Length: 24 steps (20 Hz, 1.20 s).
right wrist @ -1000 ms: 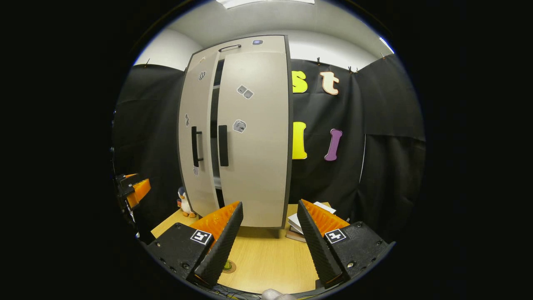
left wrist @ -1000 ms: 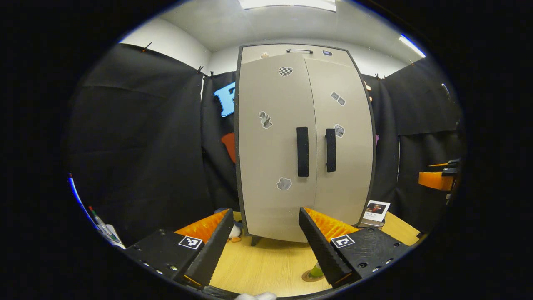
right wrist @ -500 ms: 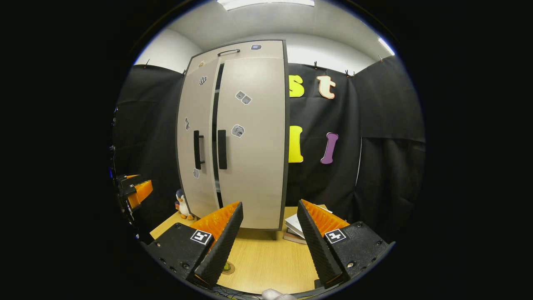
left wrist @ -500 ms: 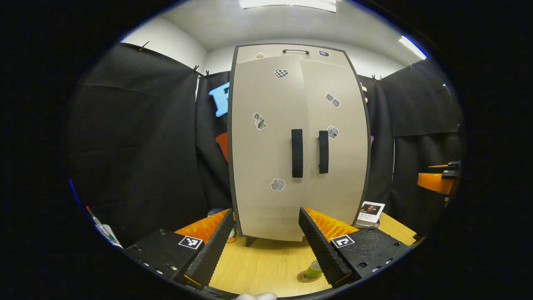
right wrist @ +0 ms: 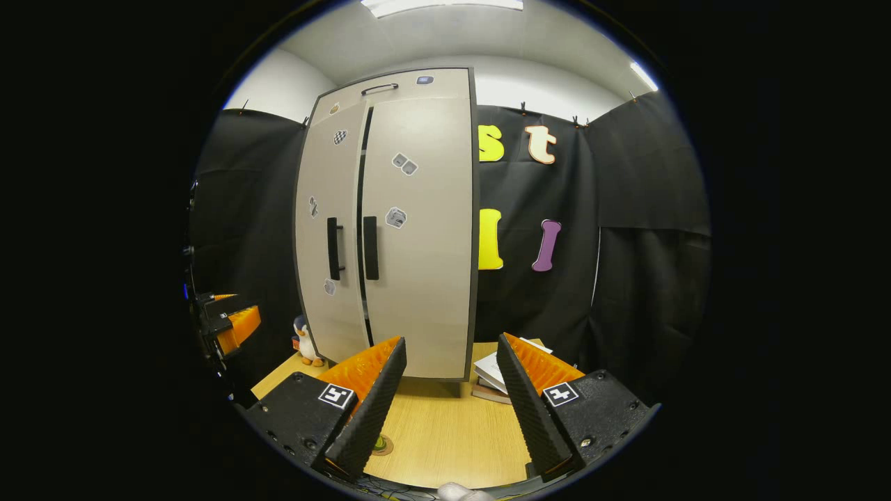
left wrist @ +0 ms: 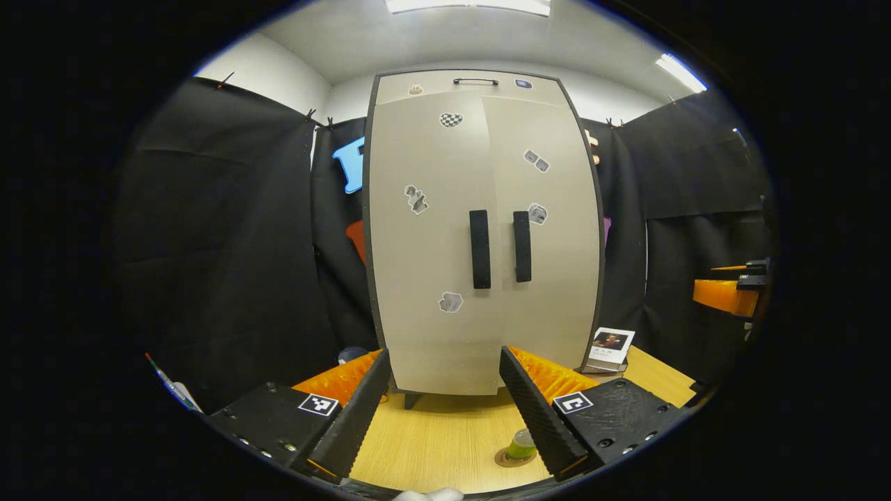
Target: Grasp the bottle in the cabinet with the left hand and place it on the coaster, then close the right door with the right hand and the left door with the left hand.
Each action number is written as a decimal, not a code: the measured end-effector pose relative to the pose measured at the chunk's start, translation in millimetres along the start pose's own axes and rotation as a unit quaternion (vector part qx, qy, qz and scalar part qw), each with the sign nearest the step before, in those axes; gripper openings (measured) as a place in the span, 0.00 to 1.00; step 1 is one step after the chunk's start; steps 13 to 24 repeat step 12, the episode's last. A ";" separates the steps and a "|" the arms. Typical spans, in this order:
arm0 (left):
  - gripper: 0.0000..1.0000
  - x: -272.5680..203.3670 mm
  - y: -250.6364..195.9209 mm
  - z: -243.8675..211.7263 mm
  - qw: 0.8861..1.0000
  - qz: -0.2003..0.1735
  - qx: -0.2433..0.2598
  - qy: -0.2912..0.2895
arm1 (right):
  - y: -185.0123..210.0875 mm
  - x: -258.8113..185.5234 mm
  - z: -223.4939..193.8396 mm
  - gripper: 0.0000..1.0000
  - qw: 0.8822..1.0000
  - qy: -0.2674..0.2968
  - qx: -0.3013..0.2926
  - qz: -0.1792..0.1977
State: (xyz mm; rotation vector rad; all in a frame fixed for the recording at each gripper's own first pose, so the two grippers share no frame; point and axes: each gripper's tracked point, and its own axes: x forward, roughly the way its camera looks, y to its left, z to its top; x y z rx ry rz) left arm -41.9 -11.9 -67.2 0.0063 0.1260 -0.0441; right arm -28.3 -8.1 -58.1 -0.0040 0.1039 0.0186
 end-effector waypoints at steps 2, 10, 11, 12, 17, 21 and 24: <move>0.96 0.3 -3.6 1.1 1.000 -0.005 0.000 -0.003 | -0.9 -1.8 -0.9 0.81 1.000 0.000 -0.002 -0.001; 0.96 -2.1 -6.0 5.2 1.000 -0.014 0.014 -0.007 | 0.3 -8.4 -0.8 0.81 1.000 -0.001 0.000 -0.002; 0.96 -3.7 -6.6 5.8 1.000 -0.013 0.013 -0.008 | 1.2 -9.3 -0.6 0.81 1.000 -0.002 -0.001 0.000; 0.96 -5.4 -8.1 7.3 1.000 -0.013 0.010 -0.008 | 2.3 -10.4 0.9 0.81 1.000 -0.003 -0.002 0.002; 0.96 -5.4 -8.1 7.3 1.000 -0.013 0.010 -0.008 | 2.3 -10.4 0.9 0.81 1.000 -0.003 -0.002 0.002; 0.96 -5.4 -8.1 7.3 1.000 -0.013 0.010 -0.008 | 2.3 -10.4 0.9 0.81 1.000 -0.003 -0.002 0.002; 0.96 -5.4 -8.1 7.3 1.000 -0.013 0.010 -0.008 | 2.3 -10.4 0.9 0.81 1.000 -0.003 -0.002 0.002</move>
